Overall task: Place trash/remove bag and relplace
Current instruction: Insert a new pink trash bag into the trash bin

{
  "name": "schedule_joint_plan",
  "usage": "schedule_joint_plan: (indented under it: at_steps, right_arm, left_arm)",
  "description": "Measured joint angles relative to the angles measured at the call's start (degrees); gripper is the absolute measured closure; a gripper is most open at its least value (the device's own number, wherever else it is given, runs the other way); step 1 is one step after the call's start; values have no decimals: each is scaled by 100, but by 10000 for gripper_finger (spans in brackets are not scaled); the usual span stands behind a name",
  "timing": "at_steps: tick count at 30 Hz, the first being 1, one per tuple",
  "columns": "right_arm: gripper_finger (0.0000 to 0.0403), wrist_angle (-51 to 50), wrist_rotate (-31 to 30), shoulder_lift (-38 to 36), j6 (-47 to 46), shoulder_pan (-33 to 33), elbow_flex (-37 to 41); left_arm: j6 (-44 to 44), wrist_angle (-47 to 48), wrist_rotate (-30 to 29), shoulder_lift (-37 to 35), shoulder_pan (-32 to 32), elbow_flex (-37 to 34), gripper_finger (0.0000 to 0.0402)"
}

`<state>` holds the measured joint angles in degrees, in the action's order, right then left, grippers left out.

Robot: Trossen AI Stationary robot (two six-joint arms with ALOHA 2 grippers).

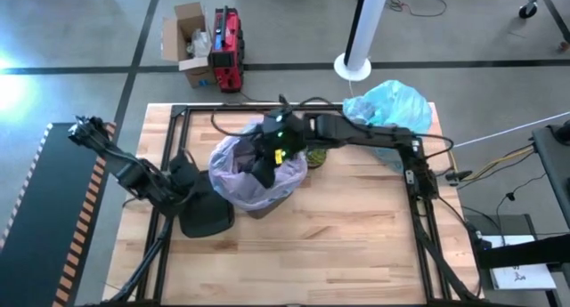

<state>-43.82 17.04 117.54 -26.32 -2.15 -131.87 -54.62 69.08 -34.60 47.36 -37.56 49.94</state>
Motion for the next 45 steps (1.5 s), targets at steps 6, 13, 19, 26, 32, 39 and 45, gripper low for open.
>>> schedule_joint_plan:
  at_steps: [6, 13, 19, 26, 32, 39, 45]
  right_arm:
    - [398, -283, 242, 236, -856, -71, 289]
    - [402, -741, 433, 485, -1421, -59, 273]
    - [402, -826, -65, 358, -1596, -52, 267]
    - [403, -784, -483, -152, -1316, -23, 31]
    - [403, -674, -677, -423, -774, -88, 28]
    - [403, -566, -677, -380, -93, 3, 307]
    - [403, 925, -94, -308, -125, 171, 1261]
  left_arm:
    - [192, -987, -198, 29, 0, -825, 184]
    - [685, -2306, -531, 61, 0, -1283, 184]
    - [763, -2220, -644, -41, -2, -1306, 184]
    - [749, -1481, -657, -348, -2, -833, 184]
    - [760, -1212, -656, -768, -2, -387, 184]
    - [745, -1235, -752, -1062, 0, -122, 184]
    - [743, -1714, -1054, -985, -2, -229, 184]
